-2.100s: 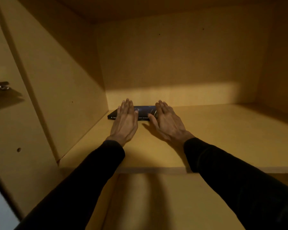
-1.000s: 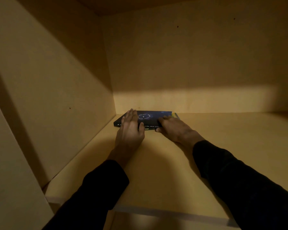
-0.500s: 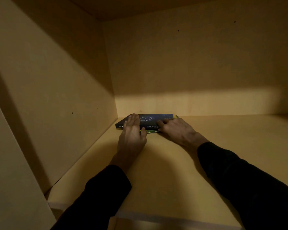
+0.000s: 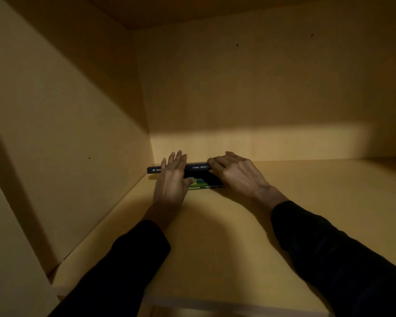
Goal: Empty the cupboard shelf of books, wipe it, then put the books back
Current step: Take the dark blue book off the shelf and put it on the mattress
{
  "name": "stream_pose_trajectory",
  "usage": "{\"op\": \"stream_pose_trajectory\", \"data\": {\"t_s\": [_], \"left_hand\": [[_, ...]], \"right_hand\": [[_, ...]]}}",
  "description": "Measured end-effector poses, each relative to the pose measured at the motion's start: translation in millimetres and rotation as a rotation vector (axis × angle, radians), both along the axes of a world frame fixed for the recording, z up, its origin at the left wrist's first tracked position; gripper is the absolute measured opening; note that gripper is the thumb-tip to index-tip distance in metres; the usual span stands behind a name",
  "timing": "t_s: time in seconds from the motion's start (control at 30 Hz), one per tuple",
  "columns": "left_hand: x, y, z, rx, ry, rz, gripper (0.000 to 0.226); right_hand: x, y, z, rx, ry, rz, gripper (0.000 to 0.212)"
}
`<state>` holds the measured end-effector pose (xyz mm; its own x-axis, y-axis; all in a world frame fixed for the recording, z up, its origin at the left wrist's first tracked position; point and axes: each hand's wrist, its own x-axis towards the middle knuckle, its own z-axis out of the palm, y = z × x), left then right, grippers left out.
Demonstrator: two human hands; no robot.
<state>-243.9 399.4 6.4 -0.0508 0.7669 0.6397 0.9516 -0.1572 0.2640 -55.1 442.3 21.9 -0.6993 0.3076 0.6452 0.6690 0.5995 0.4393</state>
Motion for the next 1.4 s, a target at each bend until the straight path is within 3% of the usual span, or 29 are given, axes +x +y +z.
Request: {"op": "stream_pose_trajectory", "data": {"t_s": [0.17,0.3,0.37,0.53,0.67,0.77,0.9,1.07,1.27,1.4], "left_hand": [[-7.6,13.3,3.3,0.088,0.015,-0.025,0.046],[-2.1,12.4,9.1,0.184,-0.037,-0.032,0.022],[0.2,10.3,13.4,0.235,-0.072,-0.002,0.021],[1.2,4.4,28.2,0.398,-0.335,0.103,0.025],[4.1,2.4,40.1,0.512,-0.6,-0.002,0.026],[10.5,-0.2,46.6,0.522,-0.735,-0.141,0.018],[23.4,-2.9,48.5,0.414,-0.935,-0.385,0.012],[34.2,-4.9,51.0,0.254,-1.1,-0.585,0.016],[36.7,-4.7,50.9,0.212,-1.346,-0.553,0.017],[42.8,-11.9,48.9,0.191,-1.379,-0.496,0.019]], "right_hand": [[-1.3,1.2,0.4,0.017,0.045,0.061,0.054],[2.2,-0.3,5.4,-0.032,0.193,0.135,0.039],[4.7,-0.6,7.5,-0.195,0.421,0.178,0.041],[17.7,12.8,11.1,-0.59,0.983,0.123,0.079],[19.0,16.5,6.8,-0.896,1.064,0.091,0.086],[9.3,16.9,3.2,-0.972,1.032,0.146,0.087],[0.2,15.7,8.2,-1.016,1.044,0.24,0.082],[6.3,11.6,16.4,-0.945,1.186,0.334,0.049],[10.3,-9.0,27.4,-0.816,1.255,0.398,0.033],[7.1,-30.0,29.9,-0.73,1.293,0.333,0.031]]}}
